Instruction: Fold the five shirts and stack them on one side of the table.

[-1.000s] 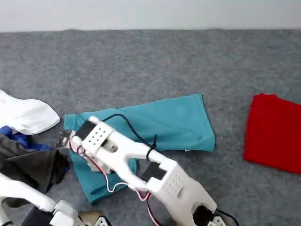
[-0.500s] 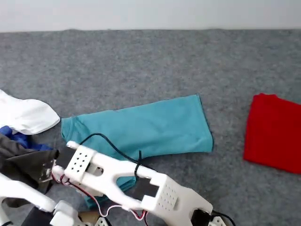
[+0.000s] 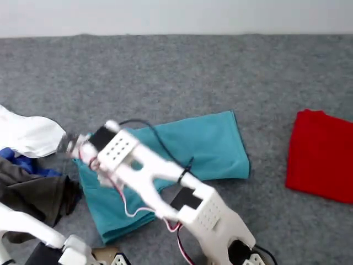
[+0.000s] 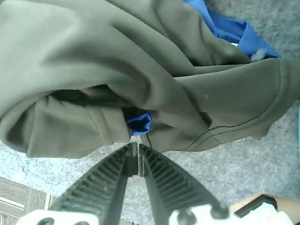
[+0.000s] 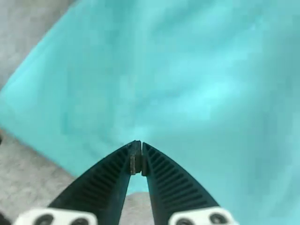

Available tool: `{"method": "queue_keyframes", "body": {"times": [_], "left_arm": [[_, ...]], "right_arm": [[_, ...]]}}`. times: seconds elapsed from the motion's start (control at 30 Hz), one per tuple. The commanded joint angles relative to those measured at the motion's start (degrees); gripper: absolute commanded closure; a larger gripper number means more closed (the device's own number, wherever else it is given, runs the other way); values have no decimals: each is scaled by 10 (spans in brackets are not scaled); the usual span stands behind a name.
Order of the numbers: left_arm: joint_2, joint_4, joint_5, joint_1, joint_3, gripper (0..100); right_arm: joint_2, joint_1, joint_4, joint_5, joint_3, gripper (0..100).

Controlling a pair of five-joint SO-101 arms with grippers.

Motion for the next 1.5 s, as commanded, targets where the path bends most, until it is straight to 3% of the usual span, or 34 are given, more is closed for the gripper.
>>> {"method": "queue_keyframes", "body": {"times": [0.0,0.27,0.63,0.87,1.03,1.17,1.37,1.47], "left_arm": [[-6,4,-4,1,-19,982],[-6,4,-4,-3,-21,982],[-6,0,-4,2,-21,982],[-6,0,-4,2,-19,982],[-6,3,-4,2,-20,982],[-6,4,-4,2,-19,982],[-6,1,-4,2,-21,982],[-6,4,-4,1,-20,982]], "right_arm": [[-25,29,-48,-1,-36,979],[11,19,-210,0,-36,979],[12,-25,79,18,-36,982],[-79,-40,85,24,25,984],[-218,-38,78,24,178,984],[-325,-38,8,28,324,972],[-407,-52,-186,63,549,738],[-401,-72,-247,104,602,743]]}}
